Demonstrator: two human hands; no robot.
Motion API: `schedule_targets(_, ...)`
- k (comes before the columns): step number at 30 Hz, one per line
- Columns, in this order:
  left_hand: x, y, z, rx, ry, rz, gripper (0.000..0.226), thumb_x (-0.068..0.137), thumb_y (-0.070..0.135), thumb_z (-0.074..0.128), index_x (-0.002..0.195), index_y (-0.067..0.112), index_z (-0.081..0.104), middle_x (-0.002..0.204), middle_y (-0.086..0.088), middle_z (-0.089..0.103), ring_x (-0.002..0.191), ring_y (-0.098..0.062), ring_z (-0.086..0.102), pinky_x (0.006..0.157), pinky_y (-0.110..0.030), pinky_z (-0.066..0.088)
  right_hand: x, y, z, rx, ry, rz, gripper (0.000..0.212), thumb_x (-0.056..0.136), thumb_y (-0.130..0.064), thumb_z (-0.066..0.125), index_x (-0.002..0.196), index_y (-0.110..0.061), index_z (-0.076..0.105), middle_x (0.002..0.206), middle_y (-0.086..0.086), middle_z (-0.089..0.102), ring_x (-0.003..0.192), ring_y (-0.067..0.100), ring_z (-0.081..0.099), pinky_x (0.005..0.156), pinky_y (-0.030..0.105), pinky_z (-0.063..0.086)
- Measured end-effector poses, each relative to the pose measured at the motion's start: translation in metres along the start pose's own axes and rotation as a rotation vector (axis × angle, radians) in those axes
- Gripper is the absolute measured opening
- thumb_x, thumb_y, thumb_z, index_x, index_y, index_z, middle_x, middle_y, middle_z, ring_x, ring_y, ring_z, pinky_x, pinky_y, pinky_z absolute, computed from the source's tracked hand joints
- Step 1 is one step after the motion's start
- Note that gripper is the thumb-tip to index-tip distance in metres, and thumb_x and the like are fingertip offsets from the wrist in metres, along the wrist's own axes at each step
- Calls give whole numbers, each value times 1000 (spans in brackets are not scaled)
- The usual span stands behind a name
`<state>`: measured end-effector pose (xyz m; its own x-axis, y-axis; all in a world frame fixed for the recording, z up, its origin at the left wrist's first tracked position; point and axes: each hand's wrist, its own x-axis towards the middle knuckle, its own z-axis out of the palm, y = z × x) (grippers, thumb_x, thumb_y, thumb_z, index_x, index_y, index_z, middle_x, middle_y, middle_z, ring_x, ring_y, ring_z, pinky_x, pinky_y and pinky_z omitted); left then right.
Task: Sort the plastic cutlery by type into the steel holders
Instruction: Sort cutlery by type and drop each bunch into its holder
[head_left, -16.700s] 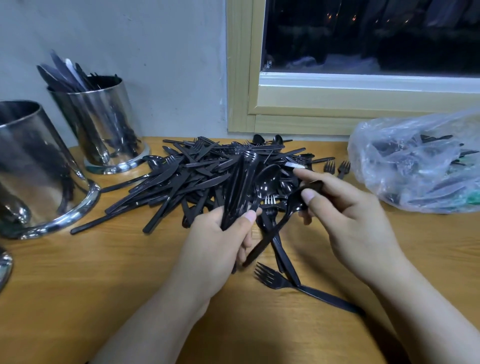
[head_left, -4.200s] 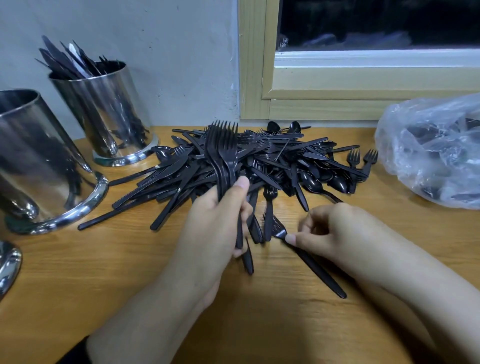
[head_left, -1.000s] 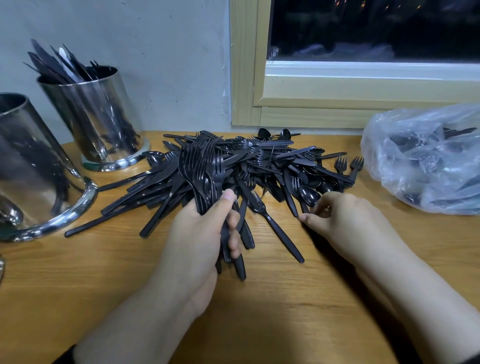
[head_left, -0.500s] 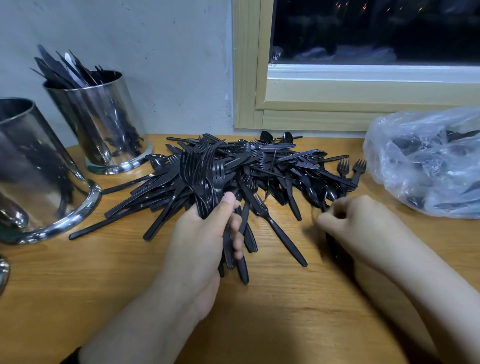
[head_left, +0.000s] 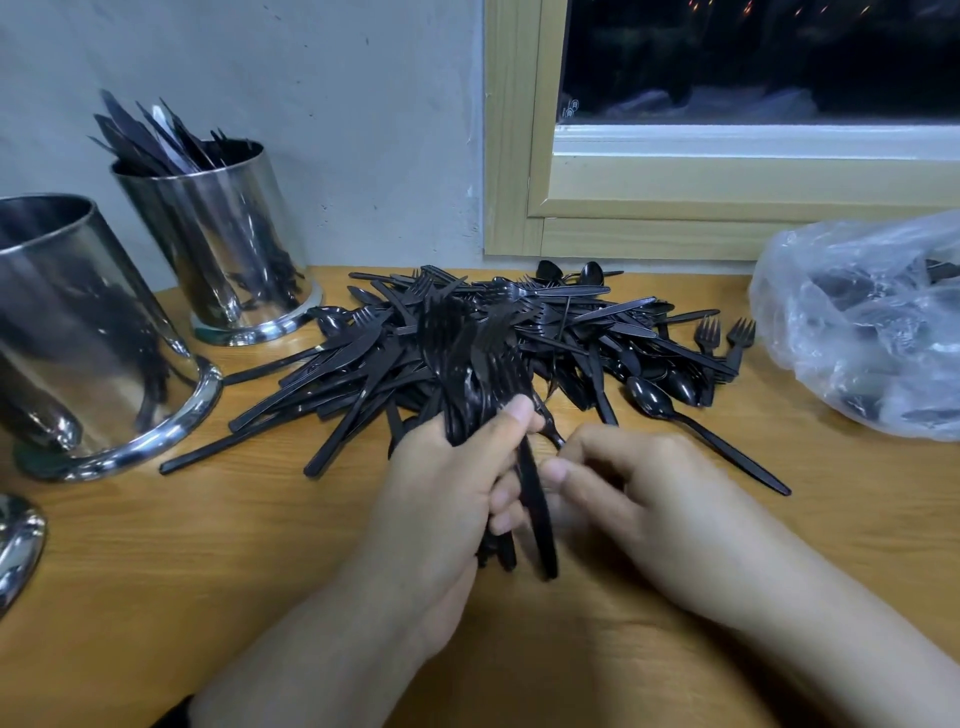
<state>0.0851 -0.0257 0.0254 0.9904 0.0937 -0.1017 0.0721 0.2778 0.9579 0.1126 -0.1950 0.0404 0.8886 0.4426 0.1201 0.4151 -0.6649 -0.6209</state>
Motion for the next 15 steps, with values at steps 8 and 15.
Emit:
schedule_targets(8,17,9,-5,-60,261,53,38,106,37,51,74,20,63,61,1,57,48,-16,49,47,-31,40,11,14,1,-306,20,282,32,84,-62,66,84,-30,57,81,-13,63,82,9,59,77,35,54)
schedule_targets(15,9,9,-6,-112,245,42,23,102,34,59,92,14,53,64,2,45,49,-14,39,44,-29,40,6,14,-10,-227,-80,374,26,83,-48,70,73,-25,61,68,-7,66,67,5,60,60,25,46)
